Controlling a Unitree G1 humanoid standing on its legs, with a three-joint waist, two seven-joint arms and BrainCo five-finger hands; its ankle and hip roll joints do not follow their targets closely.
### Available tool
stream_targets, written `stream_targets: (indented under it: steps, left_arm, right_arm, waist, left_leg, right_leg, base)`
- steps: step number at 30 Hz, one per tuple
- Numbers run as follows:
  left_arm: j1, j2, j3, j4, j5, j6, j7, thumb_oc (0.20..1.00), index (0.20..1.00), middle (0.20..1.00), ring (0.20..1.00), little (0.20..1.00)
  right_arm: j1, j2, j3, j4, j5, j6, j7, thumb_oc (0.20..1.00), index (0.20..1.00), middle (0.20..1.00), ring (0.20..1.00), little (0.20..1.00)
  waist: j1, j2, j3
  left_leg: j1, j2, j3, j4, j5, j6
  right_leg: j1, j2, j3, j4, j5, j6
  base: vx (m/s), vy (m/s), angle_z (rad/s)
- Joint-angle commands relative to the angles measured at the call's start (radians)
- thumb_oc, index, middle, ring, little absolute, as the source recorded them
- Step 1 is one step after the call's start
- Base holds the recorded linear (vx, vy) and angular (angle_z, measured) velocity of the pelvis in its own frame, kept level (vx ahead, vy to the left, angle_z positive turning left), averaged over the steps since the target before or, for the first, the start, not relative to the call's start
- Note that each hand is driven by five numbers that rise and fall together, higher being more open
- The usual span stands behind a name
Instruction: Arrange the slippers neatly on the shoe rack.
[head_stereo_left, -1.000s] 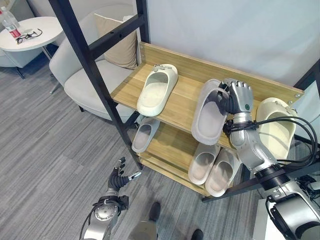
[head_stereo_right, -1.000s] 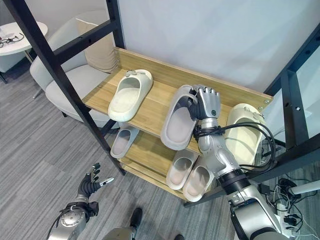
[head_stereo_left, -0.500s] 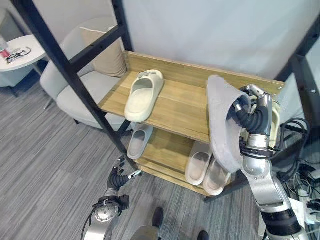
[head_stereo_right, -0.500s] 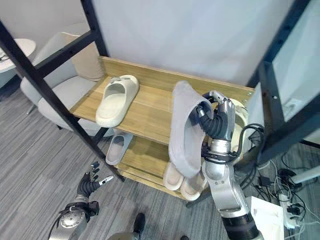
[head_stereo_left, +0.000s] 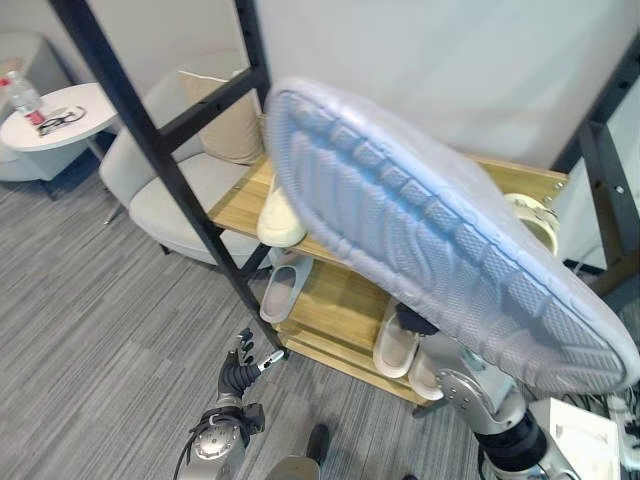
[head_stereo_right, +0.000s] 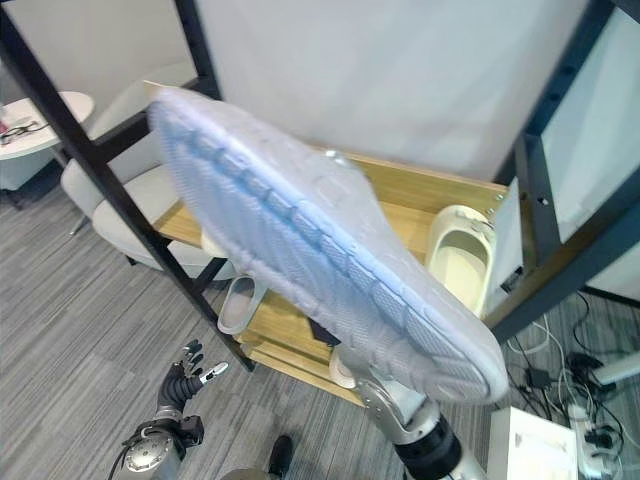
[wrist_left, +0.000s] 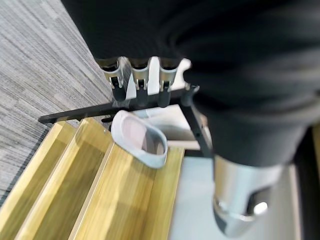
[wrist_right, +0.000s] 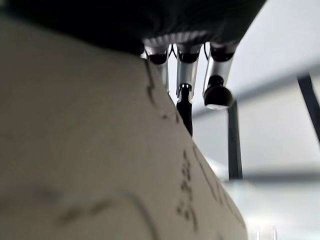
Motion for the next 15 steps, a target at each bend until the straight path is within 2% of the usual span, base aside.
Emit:
stream_targets:
  steps: [1, 9, 13, 15]
  left_arm:
    - [-0.064, 0.052, 0.000, 0.001, -0.026, -0.069, -0.029, 1.000, 1.000, 1.000, 1.000, 1.000]
    - [-0.090, 0.063, -0.009, 0.036, -0.006, -0.088, -0.033, 1.000, 1.000, 1.000, 1.000, 1.000]
    - [-0.092, 0.067, 0.010, 0.047, 0.012, -0.091, -0.030, 1.000, 1.000, 1.000, 1.000, 1.000]
    - [-0.095, 0.072, 0.027, 0.054, 0.025, -0.096, -0.030, 1.000, 1.000, 1.000, 1.000, 1.000]
  right_arm:
    - [-0.039, -0.022, 0.014, -0.017, 0.058, -0.022, 0.102, 0.200, 0.200, 0.200, 0.200, 0.200]
    - [-0.011, -0.041, 0.074, 0.041, -0.003, 0.008, 0.164, 0.200, 0.200, 0.200, 0.200, 0.200]
    - [0.056, -0.081, 0.102, 0.115, -0.091, 0.039, 0.193, 0.200, 0.200, 0.200, 0.200, 0.200]
    - [0.098, -0.126, 0.114, 0.188, -0.208, 0.056, 0.200, 0.200, 0.200, 0.200, 0.200, 0.200]
  waist:
    - [0.019, -0.011, 0.012]
    - [0.051, -0.029, 0.017]
    - [0.060, -0.037, 0.019]
    - [0.066, -0.041, 0.025]
  left_leg:
    - [0.043, 0.048, 0.050, -0.006, -0.094, -0.047]
    - [0.019, 0.042, 0.029, -0.006, -0.087, -0.051]
    - [0.009, 0.039, 0.025, -0.006, -0.085, -0.052]
    - [0.002, 0.037, 0.018, -0.006, -0.084, -0.053]
  right_leg:
    - [0.034, -0.002, -0.012, 0.010, -0.115, -0.010]
    - [0.029, -0.011, -0.048, -0.001, -0.100, -0.003]
    - [0.026, -0.016, -0.060, 0.001, -0.096, 0.001]
    - [0.024, -0.018, -0.069, 0.002, -0.094, 0.004]
  base:
    - [-0.02, 0.003, 0.17]
    - [-0.02, 0.017, 0.12]
    - [-0.01, 0.031, 0.12]
    - [0.00, 0.011, 0.02]
